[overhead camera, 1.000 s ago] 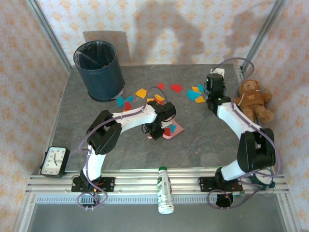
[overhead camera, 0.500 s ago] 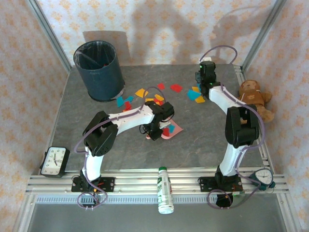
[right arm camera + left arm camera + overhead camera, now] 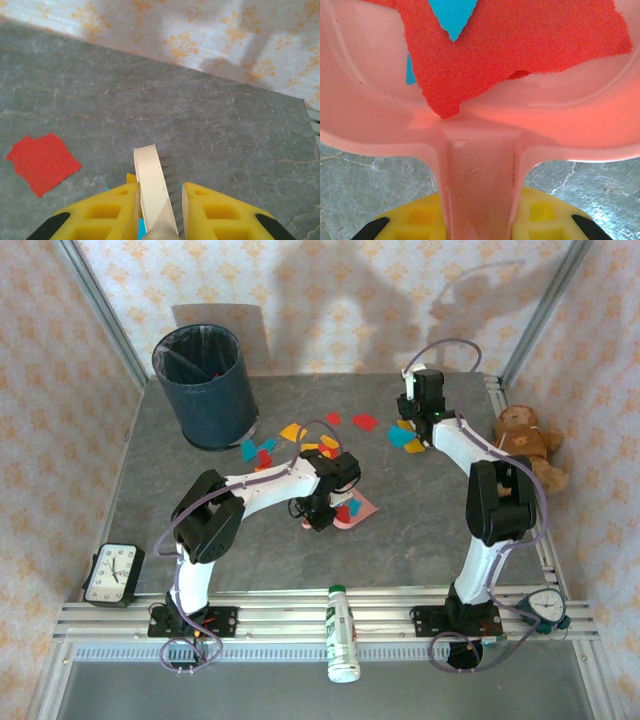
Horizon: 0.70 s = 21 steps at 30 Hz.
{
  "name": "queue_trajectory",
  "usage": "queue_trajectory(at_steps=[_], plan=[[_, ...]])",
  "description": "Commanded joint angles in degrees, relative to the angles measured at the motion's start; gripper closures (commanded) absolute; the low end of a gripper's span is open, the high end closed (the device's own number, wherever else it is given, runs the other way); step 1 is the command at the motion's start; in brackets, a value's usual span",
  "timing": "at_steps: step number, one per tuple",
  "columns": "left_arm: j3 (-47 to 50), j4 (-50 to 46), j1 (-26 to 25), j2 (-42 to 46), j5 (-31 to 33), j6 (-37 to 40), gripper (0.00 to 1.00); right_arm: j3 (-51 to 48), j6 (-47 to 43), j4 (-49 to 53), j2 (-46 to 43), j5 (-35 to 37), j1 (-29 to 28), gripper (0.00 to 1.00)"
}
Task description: Sweep away the paper scraps from the table
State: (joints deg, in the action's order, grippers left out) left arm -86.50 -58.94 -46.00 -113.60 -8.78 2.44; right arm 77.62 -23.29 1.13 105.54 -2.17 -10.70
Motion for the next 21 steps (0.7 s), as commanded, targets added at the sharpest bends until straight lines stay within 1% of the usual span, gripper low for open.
queue_trajectory(at_steps=[1, 8, 21], plan=[[0.5, -1.0, 0.3, 1.7, -0.8, 0.2, 1.0, -3.6, -1.1, 5.1, -3.5, -1.9, -1.7, 1.0], [0.7, -1.1, 0.0, 1.3, -2.0, 1.3, 1.0, -10.5, 0.5, 5.3, -9.1, -1.6, -5.0, 1.0], [1.0, -1.5, -0.5, 0.5, -2.5, 2.9, 1.0, -19.9, 9.1, 5.5, -18.9, -4.1, -8.2, 1.0]])
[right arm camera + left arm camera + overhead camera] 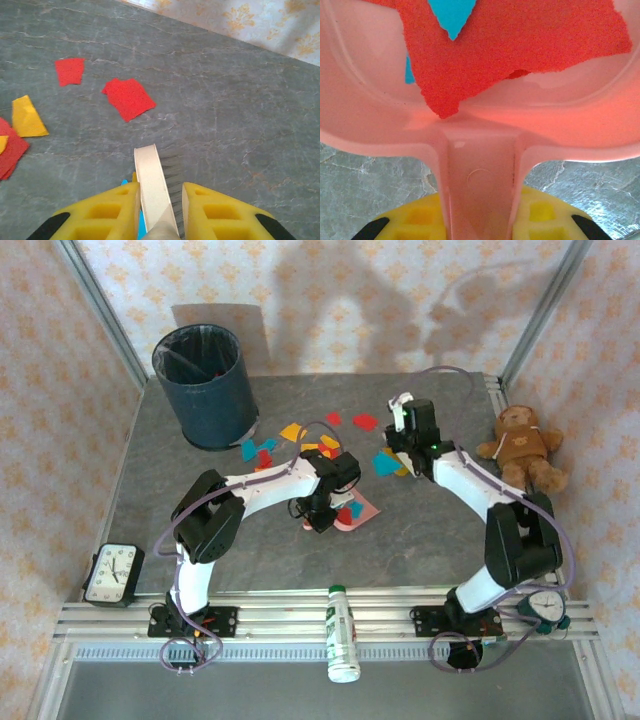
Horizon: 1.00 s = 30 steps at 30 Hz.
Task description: Sweep away the paper scraps from the table
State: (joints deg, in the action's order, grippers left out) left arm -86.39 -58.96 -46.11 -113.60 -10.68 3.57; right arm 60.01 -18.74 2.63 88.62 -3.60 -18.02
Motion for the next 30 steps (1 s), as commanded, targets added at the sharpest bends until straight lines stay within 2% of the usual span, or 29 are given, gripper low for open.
queue_trajectory(at_steps=[1, 13, 30], plan=[[0.8, -1.5, -0.5, 0.3, -0.4, 1.8, 1.0, -3.1, 5.3, 4.0, -2.8, -2.8, -1.1, 1.0], [-1.0, -1.1, -0.4, -0.9, 1.5, 0.4, 1.0, -8.4, 10.5, 4.4, -10.2, -3.9, -2.5, 1.0], [-6.4, -3.5, -0.4, -5.1, 1.4, 1.2, 1.0, -9.3, 14.3, 6.9, -13.0, -8.0, -4.0, 1.0]])
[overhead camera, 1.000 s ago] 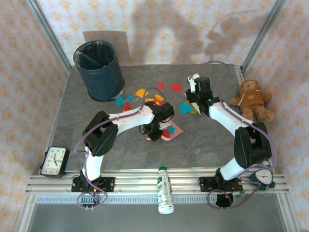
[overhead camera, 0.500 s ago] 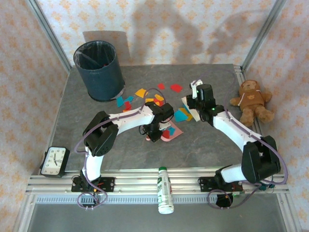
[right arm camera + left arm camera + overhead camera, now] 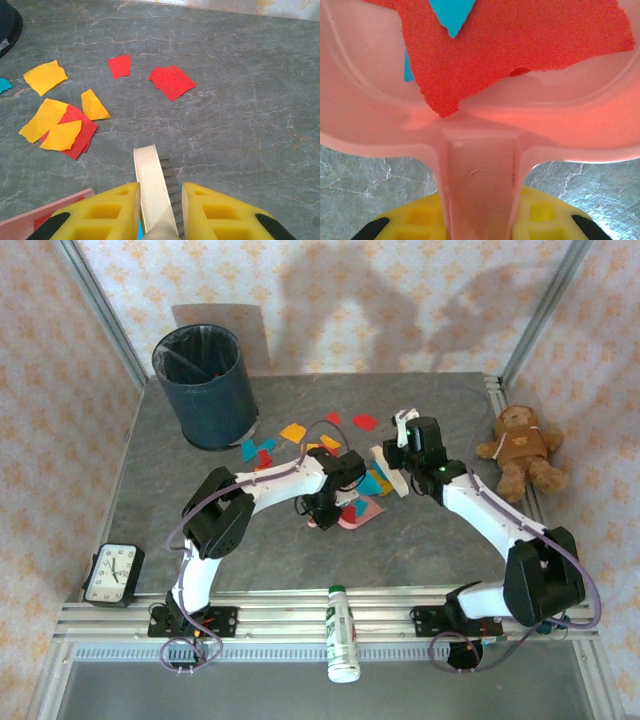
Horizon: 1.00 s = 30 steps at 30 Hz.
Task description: Sweep away the paper scraps from the table
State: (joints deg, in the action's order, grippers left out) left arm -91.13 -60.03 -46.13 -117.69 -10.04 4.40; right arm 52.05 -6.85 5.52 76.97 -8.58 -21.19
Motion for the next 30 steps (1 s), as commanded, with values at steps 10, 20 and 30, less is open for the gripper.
queue_trajectory(at_steps=[10, 20, 30], plan=[[-2.9, -2.3, -0.4, -1.9, 0.7, 0.1, 1.0, -1.5, 4.0, 5.9, -4.4, -5.6, -1.5, 1.0], [-1.2, -1.8, -0.4, -1.3, 0.1, 0.6, 1.0, -3.1, 7.0, 3.4, -8.9, 0.5, -1.4, 1.0], [0.1, -0.9, -0.5, -0.3, -0.8, 1.2, 1.0, -4.6, 10.0, 1.0, -11.5, 8.7, -1.5, 1.0]])
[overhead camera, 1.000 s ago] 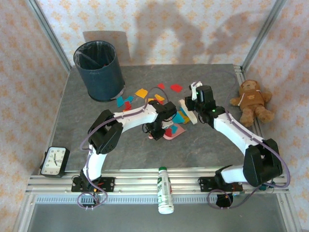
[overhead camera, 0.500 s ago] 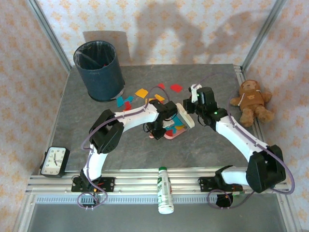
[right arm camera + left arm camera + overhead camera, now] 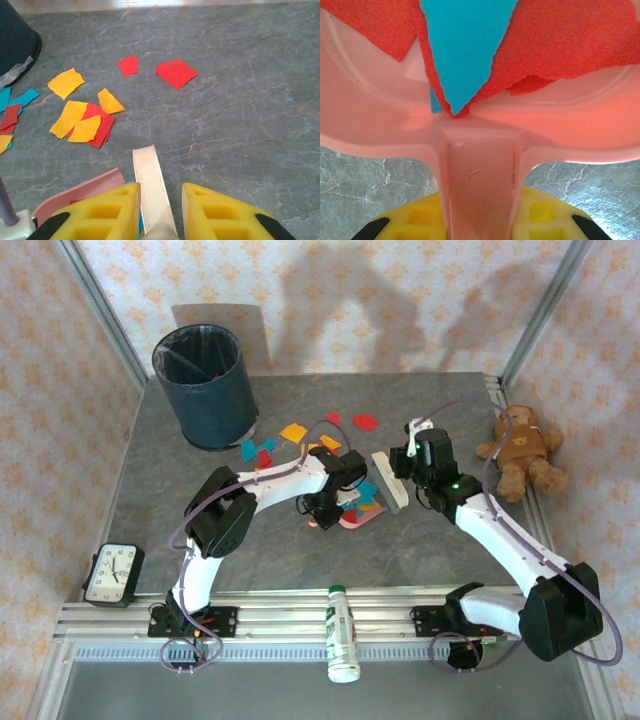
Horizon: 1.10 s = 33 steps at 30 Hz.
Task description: Sweep away the paper scraps from the table
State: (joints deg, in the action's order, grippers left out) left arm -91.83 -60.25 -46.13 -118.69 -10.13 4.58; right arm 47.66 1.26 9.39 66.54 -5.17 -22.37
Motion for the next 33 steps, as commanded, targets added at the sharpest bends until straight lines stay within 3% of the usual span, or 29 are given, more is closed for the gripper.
queue_trajectory(at_steps=[1, 12, 33], plan=[[0.9, -0.6, -0.4, 0.9, -0.7, 1.0, 1.0, -0.2, 2.2, -2.8, -1.0, 6.4, -0.3, 1.0], [0.9, -0.3, -0.5, 0.7, -1.0, 1.4, 1.0, 3.2, 0.4, 0.9, 4.1, 12.3, -0.3, 1.0], [0.9, 0.1, -0.4, 0.6, -1.3, 1.3, 1.0, 8.2, -4.2, 4.3, 12.6, -0.4, -5.9, 1.0]])
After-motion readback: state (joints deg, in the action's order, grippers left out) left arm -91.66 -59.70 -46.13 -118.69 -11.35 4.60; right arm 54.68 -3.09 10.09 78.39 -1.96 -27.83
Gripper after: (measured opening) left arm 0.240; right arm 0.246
